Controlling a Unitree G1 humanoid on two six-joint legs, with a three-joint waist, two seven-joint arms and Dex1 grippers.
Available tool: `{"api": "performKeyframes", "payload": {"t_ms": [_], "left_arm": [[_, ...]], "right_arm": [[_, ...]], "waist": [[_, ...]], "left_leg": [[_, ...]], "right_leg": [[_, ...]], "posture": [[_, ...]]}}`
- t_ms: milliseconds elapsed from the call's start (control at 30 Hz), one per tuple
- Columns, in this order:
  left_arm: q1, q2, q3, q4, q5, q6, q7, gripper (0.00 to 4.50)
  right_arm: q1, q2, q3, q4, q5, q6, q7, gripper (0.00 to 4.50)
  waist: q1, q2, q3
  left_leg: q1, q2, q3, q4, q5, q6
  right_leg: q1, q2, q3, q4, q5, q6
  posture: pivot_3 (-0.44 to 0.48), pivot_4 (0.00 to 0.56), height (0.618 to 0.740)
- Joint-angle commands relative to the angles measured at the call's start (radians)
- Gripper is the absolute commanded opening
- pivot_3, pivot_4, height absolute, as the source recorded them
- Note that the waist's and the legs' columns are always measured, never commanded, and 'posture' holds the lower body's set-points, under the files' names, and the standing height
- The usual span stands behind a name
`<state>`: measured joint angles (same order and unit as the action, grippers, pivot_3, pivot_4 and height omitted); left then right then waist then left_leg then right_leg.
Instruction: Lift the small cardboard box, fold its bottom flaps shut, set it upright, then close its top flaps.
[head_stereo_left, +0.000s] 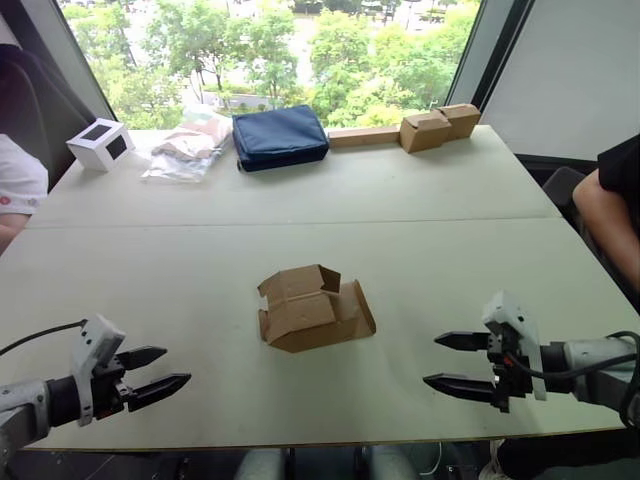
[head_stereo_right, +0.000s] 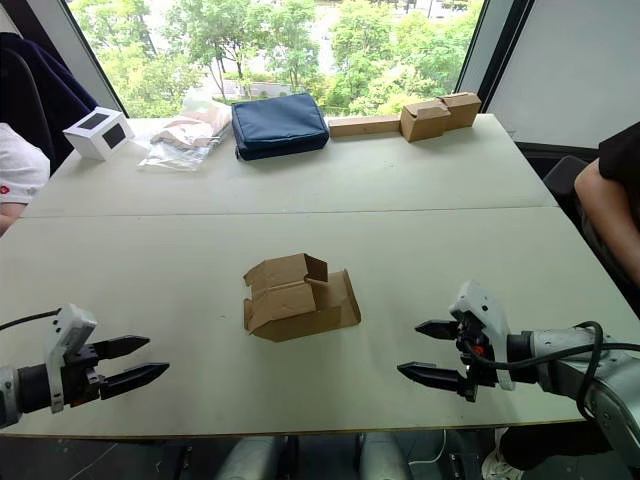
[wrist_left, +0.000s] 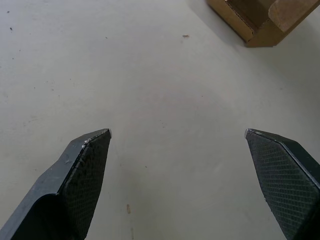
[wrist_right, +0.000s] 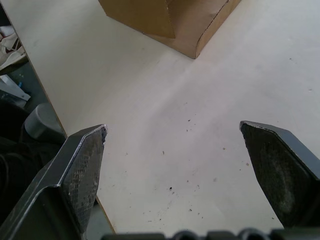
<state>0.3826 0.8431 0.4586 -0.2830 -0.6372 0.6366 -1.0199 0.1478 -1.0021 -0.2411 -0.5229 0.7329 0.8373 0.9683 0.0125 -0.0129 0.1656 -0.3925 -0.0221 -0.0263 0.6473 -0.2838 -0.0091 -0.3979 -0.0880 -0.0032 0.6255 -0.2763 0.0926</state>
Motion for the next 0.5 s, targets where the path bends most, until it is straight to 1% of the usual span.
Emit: {"api": "performKeyframes", "payload": {"t_ms": [33,100,267,333,400,500], "left_arm": [[0.005,-0.007,0.029,0.003,0.022,-0.036,0.013,4.41],[0.0,-0.017,0.033,0.005,0.023,-0.044,0.024,4.41],[-0.004,-0.019,0.035,0.01,0.035,-0.053,0.043,4.41],[-0.008,-0.02,0.029,0.019,0.062,-0.071,0.064,4.41],[-0.012,-0.019,0.023,0.027,0.07,-0.076,0.065,4.41],[-0.018,-0.023,0.031,0.035,0.042,-0.063,0.052,4.41]], "right_arm": [[-0.014,-0.002,0.009,-0.007,-0.025,-0.03,0.0,4.5],[-0.016,0.003,0.034,-0.006,-0.083,-0.071,-0.022,4.5],[-0.032,0.004,0.06,0.012,-0.099,-0.07,-0.019,4.5],[-0.033,-0.001,0.073,0.017,-0.115,-0.074,-0.019,4.5],[-0.04,0.005,0.08,0.024,-0.122,-0.076,-0.022,4.5],[-0.062,0.029,0.066,0.035,-0.088,-0.063,-0.013,4.5]], "waist": [[0.0,0.0,0.0],[0.0,0.0,0.0],[0.001,0.0,0.0],[0.0,0.0,0.0],[0.0,0.0,0.0],[0.0,0.0,0.0]], "left_leg": [[0.0,0.0,0.0,0.0,0.0,0.0],[0.0,0.0,0.0,0.0,0.0,0.0],[0.0,0.0,0.0,0.0,0.0,0.0],[0.0,0.0,0.0,0.0,0.0,0.0],[0.0,0.0,0.0,0.0,0.0,0.0],[0.0,0.0,0.0,0.0,0.0,0.0]], "right_leg": [[0.0,0.0,0.0,0.0,0.0,0.0],[0.0,0.0,0.0,0.0,0.0,0.0],[0.0,0.0,0.0,0.0,0.0,0.0],[0.0,0.0,0.0,0.0,0.0,0.0],[0.0,0.0,0.0,0.0,0.0,0.0],[0.0,0.0,0.0,0.0,0.0,0.0]], "posture": [[0.0,0.15,0.737],[0.0,0.15,0.737],[0.0,0.15,0.737],[0.0,0.15,0.737],[0.0,0.15,0.737],[0.0,0.15,0.737]]}}
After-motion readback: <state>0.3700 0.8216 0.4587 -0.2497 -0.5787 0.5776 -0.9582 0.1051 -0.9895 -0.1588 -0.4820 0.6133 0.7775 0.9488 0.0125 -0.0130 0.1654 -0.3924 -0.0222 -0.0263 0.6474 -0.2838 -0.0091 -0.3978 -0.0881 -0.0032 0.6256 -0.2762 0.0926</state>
